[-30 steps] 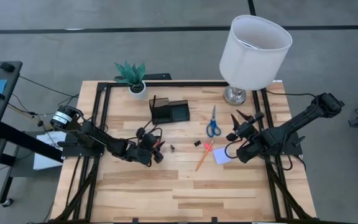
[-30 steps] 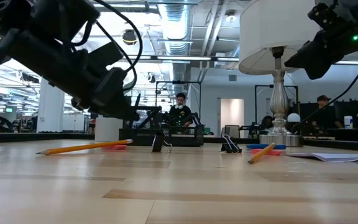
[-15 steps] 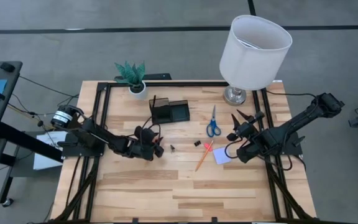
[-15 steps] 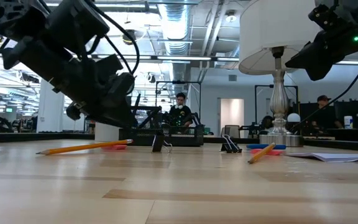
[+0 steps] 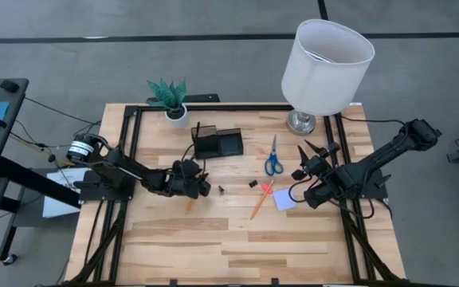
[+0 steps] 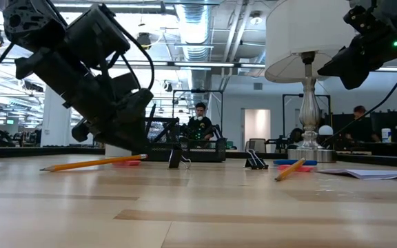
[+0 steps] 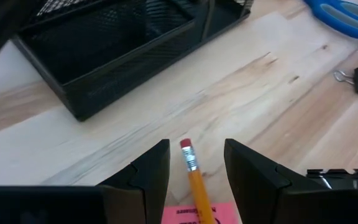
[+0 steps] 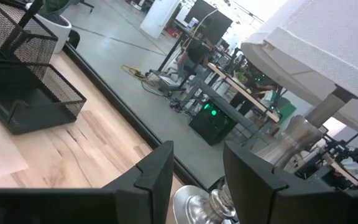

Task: Pick and place office supplies into organizer
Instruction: Put the left yellow pencil into the black desk organizer

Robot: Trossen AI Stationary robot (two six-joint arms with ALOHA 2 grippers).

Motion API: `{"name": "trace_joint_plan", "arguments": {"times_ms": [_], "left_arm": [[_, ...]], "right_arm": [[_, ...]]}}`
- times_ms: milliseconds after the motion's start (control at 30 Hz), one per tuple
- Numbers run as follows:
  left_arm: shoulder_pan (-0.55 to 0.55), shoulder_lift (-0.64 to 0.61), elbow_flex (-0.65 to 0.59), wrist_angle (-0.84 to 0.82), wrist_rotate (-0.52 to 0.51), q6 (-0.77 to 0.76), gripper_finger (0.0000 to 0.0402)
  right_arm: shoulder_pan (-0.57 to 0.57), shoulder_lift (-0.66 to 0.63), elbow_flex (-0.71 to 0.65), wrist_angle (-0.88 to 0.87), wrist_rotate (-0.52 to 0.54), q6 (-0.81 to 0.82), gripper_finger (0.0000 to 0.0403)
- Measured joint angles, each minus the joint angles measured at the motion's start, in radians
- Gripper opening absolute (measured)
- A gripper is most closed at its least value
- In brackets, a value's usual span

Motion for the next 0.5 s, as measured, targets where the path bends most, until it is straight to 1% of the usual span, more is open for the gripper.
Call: {"name": "trace_joint_plan", "arguments": {"times_ms": [300, 500], "left_arm": [[0.025, 0.000, 0.000, 0.001, 0.048, -0.007, 0.0144], [0.026, 0.000, 0.000, 0.003, 0.052, -0.007, 0.0144]], "right_arm": [[0.000, 0.000, 0.000, 0.000, 0.000, 0.000, 0.0134], [0.000, 0.000, 0.000, 0.001, 0.000, 0.000, 0.0133]]}}
